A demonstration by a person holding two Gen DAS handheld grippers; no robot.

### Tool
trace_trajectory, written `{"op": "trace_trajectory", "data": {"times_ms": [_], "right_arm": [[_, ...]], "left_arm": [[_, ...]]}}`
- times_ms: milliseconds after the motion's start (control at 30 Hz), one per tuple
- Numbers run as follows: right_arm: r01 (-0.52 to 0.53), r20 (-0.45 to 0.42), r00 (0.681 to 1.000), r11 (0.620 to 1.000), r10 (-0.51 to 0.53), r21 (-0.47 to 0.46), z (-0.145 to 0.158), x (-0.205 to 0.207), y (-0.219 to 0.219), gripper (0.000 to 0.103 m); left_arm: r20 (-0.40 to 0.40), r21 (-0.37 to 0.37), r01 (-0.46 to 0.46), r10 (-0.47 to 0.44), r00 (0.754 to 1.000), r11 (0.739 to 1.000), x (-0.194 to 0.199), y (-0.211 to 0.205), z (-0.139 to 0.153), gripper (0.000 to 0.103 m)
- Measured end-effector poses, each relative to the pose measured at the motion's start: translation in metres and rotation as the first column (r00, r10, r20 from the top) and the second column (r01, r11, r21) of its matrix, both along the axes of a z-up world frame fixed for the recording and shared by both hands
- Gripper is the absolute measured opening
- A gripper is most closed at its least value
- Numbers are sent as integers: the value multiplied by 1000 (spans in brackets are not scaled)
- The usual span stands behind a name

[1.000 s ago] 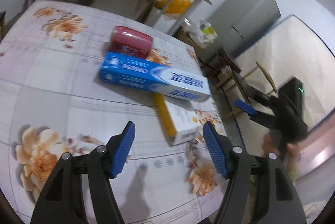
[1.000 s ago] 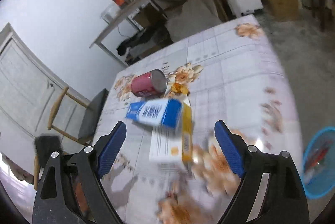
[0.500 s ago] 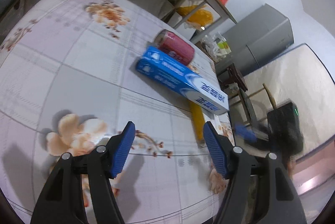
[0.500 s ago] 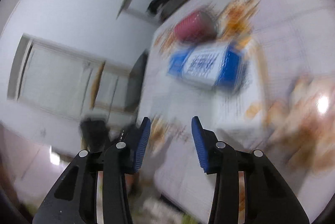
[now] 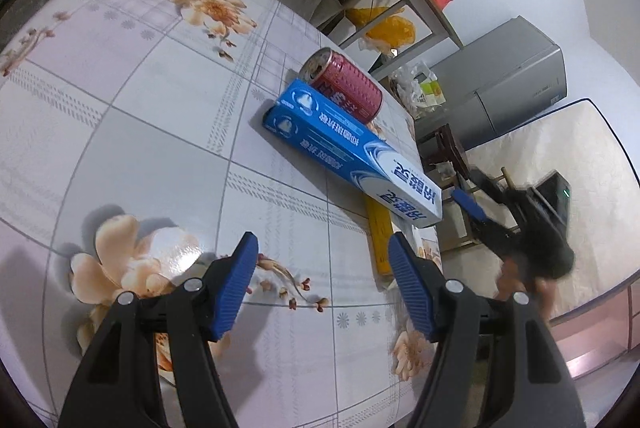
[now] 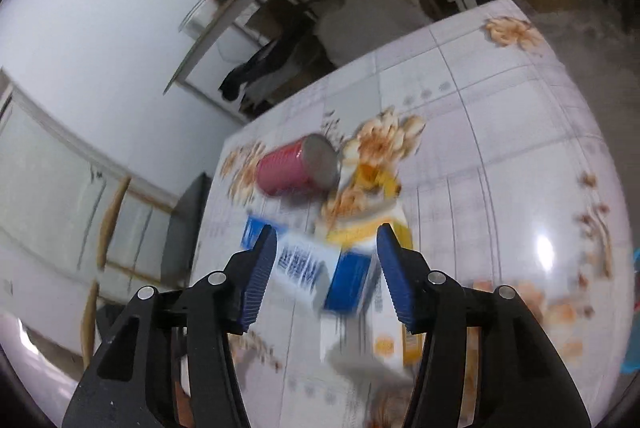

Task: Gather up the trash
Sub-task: 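Return both tools to the table and reach toward the boxes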

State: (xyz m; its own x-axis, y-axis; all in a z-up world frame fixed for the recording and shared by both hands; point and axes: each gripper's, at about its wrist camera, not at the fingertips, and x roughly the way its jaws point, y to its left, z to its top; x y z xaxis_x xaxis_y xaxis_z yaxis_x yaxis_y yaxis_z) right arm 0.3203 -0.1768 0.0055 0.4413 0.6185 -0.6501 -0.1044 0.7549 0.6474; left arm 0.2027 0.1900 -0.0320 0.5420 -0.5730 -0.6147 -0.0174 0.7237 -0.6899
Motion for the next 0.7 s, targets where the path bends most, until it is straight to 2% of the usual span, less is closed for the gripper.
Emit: {"op": "trace_trajectory", "data": {"times_ms": [100, 167, 233, 267, 333, 367, 433, 467, 533, 600, 667, 700], "right_arm": [[-135, -67, 989, 991, 133, -23, -18, 1, 26, 51], [-308, -88, 945, 947, 316, 92, -21, -19, 50, 51], [-463, -48, 874, 859, 483, 221, -16, -49, 70, 54], [-493, -29, 859, 840, 512, 229, -13, -60, 73, 56], [-520, -4, 845, 825, 534, 222, -8, -80, 73, 61], [-507, -10, 854, 835, 521, 216, -8, -87, 68, 62], [-439, -31, 892, 882, 450, 170, -12, -91, 51, 64], [-374, -43, 924, 921, 380, 109, -12, -92, 39, 65], [-256, -40, 966, 967, 256, 7, -7, -96, 19, 69], [-183, -13, 983, 975, 183, -122, -1, -99, 8, 73], [-131, 19, 990, 952, 142, -277, 2, -97, 13, 77], [-121, 22, 991, 938, 135, -324, 2, -94, 15, 79]], "left_arm": [[-6, 10, -11, 11, 1000, 1000, -1, 4, -1, 65], [-12, 8, -29, 29, 1000, 1000, -2, 11, -1, 66], [-12, 9, -44, 44, 999, 999, -2, 18, 0, 68], [-13, 13, -51, 51, 999, 999, -1, 21, 0, 69], [-17, 18, -53, 53, 998, 998, 2, 22, -1, 70], [-20, 20, -51, 51, 998, 999, 5, 21, -2, 72], [-26, 24, -41, 41, 999, 999, 10, 17, -2, 74], [-30, 30, -29, 30, 999, 999, 14, 12, -2, 76], [-28, 46, -9, 10, 1000, 999, 19, 3, -1, 78], [-21, 94, 12, -10, 1000, 996, 25, -12, 2, 81], [-19, 128, 27, -25, 1000, 991, 29, -21, 3, 82], [-17, 141, 37, -35, 999, 989, 30, -27, 3, 82]]}}
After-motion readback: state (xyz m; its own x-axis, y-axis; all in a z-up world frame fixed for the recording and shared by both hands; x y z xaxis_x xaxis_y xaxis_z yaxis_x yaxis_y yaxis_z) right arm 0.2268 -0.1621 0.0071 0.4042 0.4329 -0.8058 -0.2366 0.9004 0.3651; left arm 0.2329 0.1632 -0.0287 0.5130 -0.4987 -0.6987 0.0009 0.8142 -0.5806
